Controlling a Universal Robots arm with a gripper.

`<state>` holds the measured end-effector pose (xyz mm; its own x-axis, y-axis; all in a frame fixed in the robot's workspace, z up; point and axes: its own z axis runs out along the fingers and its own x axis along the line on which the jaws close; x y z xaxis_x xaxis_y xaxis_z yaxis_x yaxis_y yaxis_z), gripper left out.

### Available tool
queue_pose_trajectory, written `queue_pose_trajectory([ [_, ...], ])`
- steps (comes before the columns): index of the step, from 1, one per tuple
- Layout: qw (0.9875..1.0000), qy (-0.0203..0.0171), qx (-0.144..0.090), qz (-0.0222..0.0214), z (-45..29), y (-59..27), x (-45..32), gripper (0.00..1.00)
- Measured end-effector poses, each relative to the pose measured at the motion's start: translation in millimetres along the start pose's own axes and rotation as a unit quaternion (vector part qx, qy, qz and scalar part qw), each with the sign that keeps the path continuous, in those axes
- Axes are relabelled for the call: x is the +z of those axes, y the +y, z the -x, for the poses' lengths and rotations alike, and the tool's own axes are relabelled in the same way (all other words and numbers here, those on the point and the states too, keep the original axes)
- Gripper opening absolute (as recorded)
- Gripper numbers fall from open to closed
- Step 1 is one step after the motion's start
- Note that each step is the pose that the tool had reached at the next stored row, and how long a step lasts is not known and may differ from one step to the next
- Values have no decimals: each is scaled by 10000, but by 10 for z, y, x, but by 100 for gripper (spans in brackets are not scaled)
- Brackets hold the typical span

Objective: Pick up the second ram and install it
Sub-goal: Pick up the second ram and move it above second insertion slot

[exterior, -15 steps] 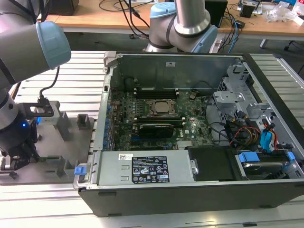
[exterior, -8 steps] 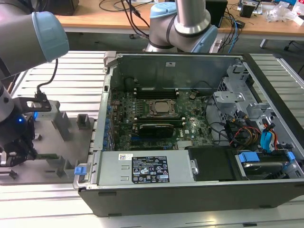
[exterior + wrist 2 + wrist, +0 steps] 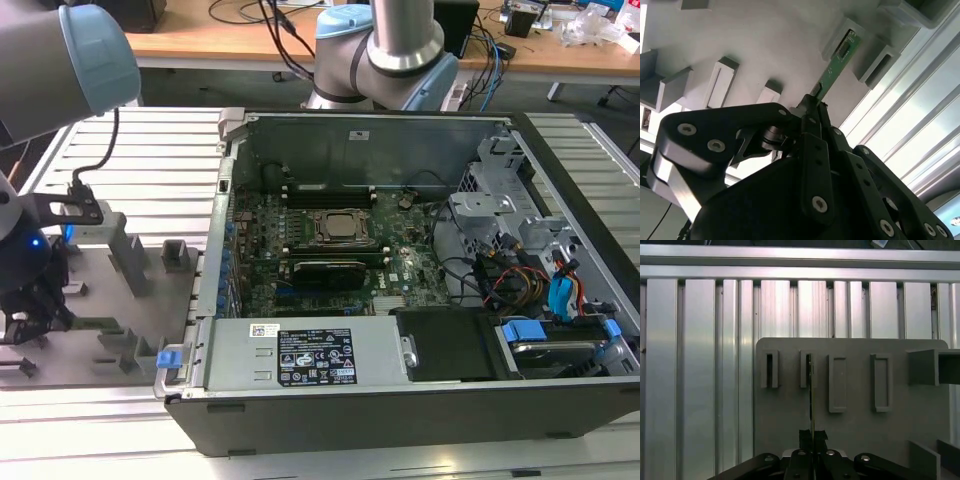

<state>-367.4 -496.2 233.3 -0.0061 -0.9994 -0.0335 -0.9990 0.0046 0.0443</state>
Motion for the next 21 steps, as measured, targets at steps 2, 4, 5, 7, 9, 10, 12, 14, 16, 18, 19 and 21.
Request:
queue_pose_trajectory([
  [2,10000,-1,0,0,1,1,-24,13],
  [4,10000,0,0,0,3,2,-54,13],
  [5,10000,0,0,0,4,3,-78,13],
  [7,10000,0,0,0,7,5,-119,13],
  [9,10000,0,0,0,9,7,-155,13],
  [10,10000,0,0,0,10,8,-175,13],
  [12,10000,0,0,0,12,9,-204,13],
  [14,10000,0,0,0,14,11,-246,13],
  [16,10000,0,0,0,16,12,-282,13],
  [18,10000,0,0,0,18,14,-319,13],
  [19,10000,0,0,0,18,15,-331,13],
  [21,10000,0,0,0,21,16,-371,13],
])
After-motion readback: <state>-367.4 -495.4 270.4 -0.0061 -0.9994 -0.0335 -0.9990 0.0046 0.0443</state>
